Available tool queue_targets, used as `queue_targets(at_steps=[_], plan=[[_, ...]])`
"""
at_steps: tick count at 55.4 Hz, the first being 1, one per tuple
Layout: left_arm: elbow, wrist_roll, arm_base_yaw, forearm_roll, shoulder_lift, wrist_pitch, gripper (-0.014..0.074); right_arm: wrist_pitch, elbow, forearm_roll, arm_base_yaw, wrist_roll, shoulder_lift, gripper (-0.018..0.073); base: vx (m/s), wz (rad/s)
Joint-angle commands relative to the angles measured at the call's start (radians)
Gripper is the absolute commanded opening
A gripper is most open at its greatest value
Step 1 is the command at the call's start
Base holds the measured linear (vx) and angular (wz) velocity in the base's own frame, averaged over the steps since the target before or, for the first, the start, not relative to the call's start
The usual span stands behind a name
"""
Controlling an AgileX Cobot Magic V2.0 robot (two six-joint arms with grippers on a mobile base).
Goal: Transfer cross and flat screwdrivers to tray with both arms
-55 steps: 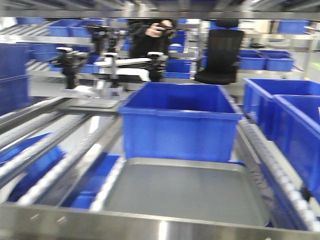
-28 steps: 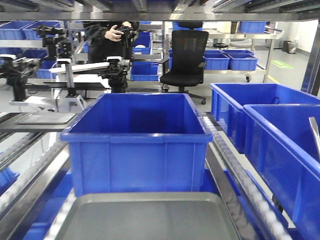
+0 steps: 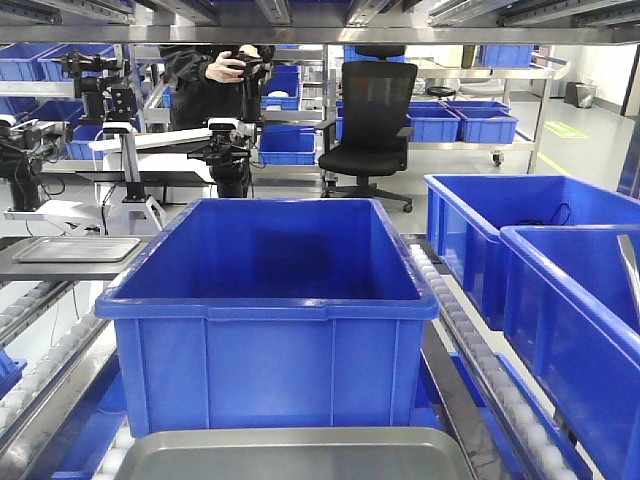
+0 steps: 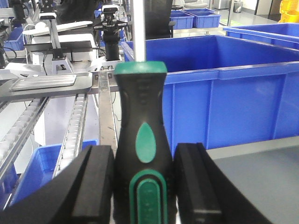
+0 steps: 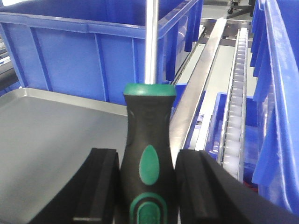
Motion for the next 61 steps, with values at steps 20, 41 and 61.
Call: queue_targets(at_steps=[20, 41, 61], plan=[[-0.029, -0.004, -0.003, -0.01, 0.012, -0.1, -0.0006, -0.077, -0.029, 0.023, -0.004, -0.003, 0.004, -0.0008, 0.0, 0.0], [-0.029, -0.004, -0.003, -0.01, 0.012, -0.1, -0.0006, -0.154, -0.029, 0.023, -0.004, -0.01, 0.004, -0.0008, 0.0, 0.0], [-0.029, -0.004, -0.003, -0.01, 0.012, -0.101, -0.0006, -0.207, -0.029, 0.108, -0.004, -0.003, 0.004, -0.0008, 0.0, 0.0]])
